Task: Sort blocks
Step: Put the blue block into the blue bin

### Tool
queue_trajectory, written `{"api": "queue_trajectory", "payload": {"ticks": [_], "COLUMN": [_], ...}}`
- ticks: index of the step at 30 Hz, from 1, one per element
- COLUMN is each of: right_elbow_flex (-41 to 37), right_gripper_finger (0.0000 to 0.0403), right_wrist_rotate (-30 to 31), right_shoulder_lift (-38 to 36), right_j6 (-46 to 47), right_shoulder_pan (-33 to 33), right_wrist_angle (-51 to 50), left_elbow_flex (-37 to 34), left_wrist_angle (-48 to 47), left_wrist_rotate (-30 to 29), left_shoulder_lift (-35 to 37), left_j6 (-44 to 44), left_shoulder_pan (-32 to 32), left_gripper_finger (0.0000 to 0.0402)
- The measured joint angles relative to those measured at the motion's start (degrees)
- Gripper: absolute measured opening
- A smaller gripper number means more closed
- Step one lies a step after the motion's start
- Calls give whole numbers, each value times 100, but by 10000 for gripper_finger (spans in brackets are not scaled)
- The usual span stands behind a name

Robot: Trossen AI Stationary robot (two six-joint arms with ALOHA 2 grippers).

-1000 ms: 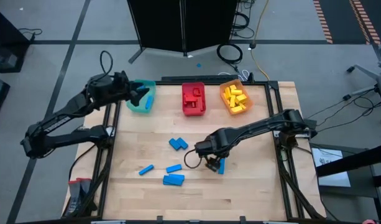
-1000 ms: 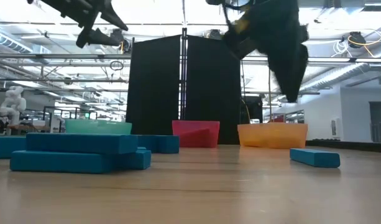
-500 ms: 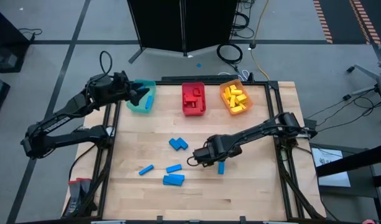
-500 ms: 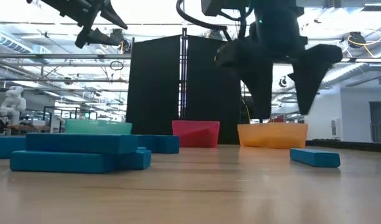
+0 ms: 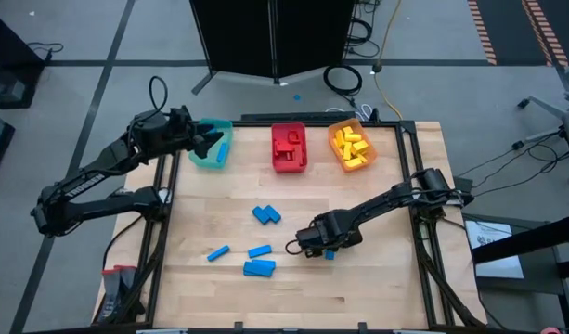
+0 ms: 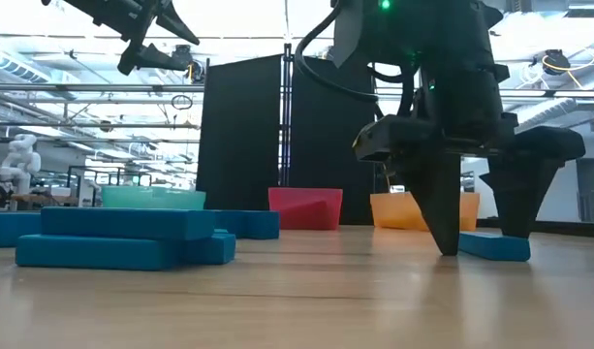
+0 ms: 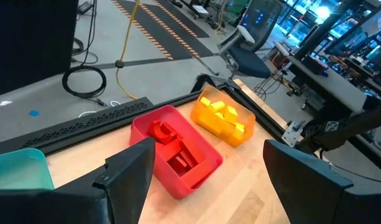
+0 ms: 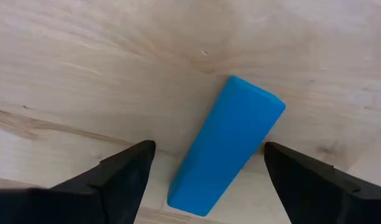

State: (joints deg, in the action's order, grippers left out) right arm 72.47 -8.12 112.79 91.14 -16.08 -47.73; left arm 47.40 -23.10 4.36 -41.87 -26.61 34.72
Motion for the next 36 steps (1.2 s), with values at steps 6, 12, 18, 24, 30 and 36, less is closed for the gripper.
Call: {"api": "queue_trajectory", "payload": {"ticks": [6, 12, 18, 24, 30, 36], "right_elbow_flex": [-72, -96, -97, 213, 768, 1410], "right_gripper_finger": [267, 126, 81, 81, 81, 81], "right_wrist_rotate": [-13, 88, 160, 500, 1709, 2563], "right_shoulder_lift": [-6, 1, 5, -17, -662, -1494], "right_j6": [105, 86, -465, -1101, -1803, -3010], "right_shoulder_pan": [36, 31, 51, 180, 574, 1081], "right_wrist_angle": [108, 131, 236, 172, 208, 433], "left_elbow_flex": [2, 2, 2, 1, 2, 2], "left_wrist_angle": [-2, -11, -8, 12, 227, 836], "left_wrist_rotate": [-2, -2, -2, 173, 591, 985], "left_shoulder_lift": [0, -3, -11, -11, -11, -13], "left_j6": [35, 43, 48, 46, 151, 9], "left_shoulder_pan": [2, 1, 1, 2, 1, 1], "left_gripper_finger": [303, 303, 303, 303, 303, 303]}}
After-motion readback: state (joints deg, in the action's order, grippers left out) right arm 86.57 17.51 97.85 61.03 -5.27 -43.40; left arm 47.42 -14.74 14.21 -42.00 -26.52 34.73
